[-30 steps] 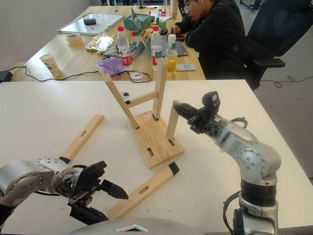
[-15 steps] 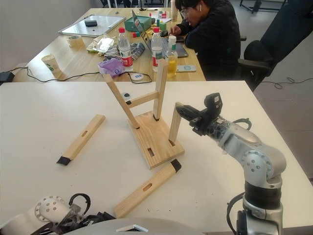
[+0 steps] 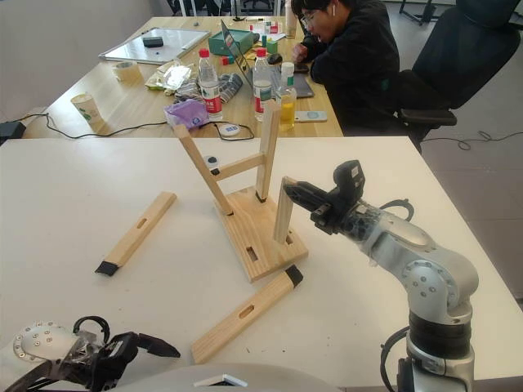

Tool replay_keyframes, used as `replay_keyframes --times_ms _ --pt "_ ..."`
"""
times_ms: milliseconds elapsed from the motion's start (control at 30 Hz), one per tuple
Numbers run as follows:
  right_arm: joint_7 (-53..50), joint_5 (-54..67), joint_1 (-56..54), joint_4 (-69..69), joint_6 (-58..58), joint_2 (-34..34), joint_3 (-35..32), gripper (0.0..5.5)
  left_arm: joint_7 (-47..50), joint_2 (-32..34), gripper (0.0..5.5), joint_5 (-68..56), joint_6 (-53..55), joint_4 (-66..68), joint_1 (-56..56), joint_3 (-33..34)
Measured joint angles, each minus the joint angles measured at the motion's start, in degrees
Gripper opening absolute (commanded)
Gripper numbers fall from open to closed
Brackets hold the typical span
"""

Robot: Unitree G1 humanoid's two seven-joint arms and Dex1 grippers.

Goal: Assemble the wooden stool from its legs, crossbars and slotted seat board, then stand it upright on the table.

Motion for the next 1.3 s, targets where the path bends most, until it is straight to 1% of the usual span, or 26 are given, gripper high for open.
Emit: replay_keyframes --times_ms 67,133,233,367,467,567,667,767,833,933,967,1033,1100,1133,1167,1200,1267,1300 --pt "0.26 -0.08 -0.07 0.16 -0.04 -0.14 0.19 0.38 -4.44 7.07 5.40 -8.93 8.19 -8.62 3.20 7.07" --pt "0.67 -0.12 -0.09 0.59 -0.42 -0.15 0.19 0.38 -6.26 10.07 5.40 -15.86 14.36 -14.23 2.79 13.63" --pt "1.20 -0.52 -0.17 1.57 -1.07 -0.14 0.24 0.38 -0.87 10.10 5.40 -25.09 21.62 -18.92 -2.92 19.49" --pt "1.55 -0.77 -0.28 2.40 -1.28 -0.11 0.49 0.38 5.43 14.43 5.40 -30.82 30.64 -23.08 -5.06 23.92" --pt "1.78 -0.83 -0.33 2.98 -1.28 -0.08 0.57 0.38 8.91 18.61 5.40 -34.71 32.85 -24.51 -8.54 23.27" --pt "2.55 -1.10 -0.44 3.84 -1.28 -0.09 0.90 0.38 10.07 19.47 5.40 -36.48 36.09 -24.85 -15.63 17.71" --pt "2.63 -1.82 -0.57 4.27 -1.28 -0.08 1.73 0.38 9.09 16.65 5.40 -36.04 41.43 -23.77 -22.84 10.79" --pt "2.86 -2.27 -0.65 4.47 -1.28 -0.07 1.91 0.38 3.86 11.62 5.40 -30.13 42.27 -21.36 -25.58 5.49" --pt "3.23 -2.36 -0.67 4.47 -1.28 -0.07 1.93 0.38 0.49 9.78 5.40 -26.15 38.13 -20.13 -24.63 3.97" --pt "3.67 -2.75 -0.66 4.48 -1.28 -0.04 1.90 0.38 -4.88 7.33 5.40 -19.90 23.28 -16.91 -18.44 3.99" --pt "3.69 -2.76 -0.69 4.46 -1.29 0.05 1.91 0.38 -3.31 6.47 5.40 -14.29 17.72 -16.07 -15.50 3.33" --pt "3.66 -2.87 -0.60 4.47 -1.30 0.02 1.81 0.38 -1.81 5.04 5.40 -3.41 8.11 -10.11 -9.64 0.95" --pt "3.66 -3.06 -0.59 4.44 -1.46 0.02 1.79 0.38 -2.29 5.11 5.40 10.30 -6.01 2.91 -6.71 -1.09" --pt "3.63 -3.57 -0.59 4.47 -1.80 -0.11 1.75 0.38 -2.88 5.40 5.40 13.78 -12.11 6.79 -6.68 -1.00" --pt "3.65 -4.56 -0.62 4.52 -2.70 -0.24 1.67 0.38 -2.37 5.76 5.40 16.60 -14.46 7.39 -6.96 0.62" --pt "3.71 -4.68 -0.65 4.60 -3.10 -0.42 1.52 0.38 -1.28 5.78 5.40 16.44 -12.62 5.71 -6.90 2.94" --pt "4.10 -4.83 -0.73 4.76 -3.35 -1.28 1.48 0.38 0.56 4.66 5.40 11.21 -9.12 -1.34 -6.04 6.43" --pt "4.67 -5.28 -0.81 5.30 -3.43 -2.28 1.31 0.38 1.81 2.90 5.40 8.87 -8.09 -5.69 -5.12 7.39"
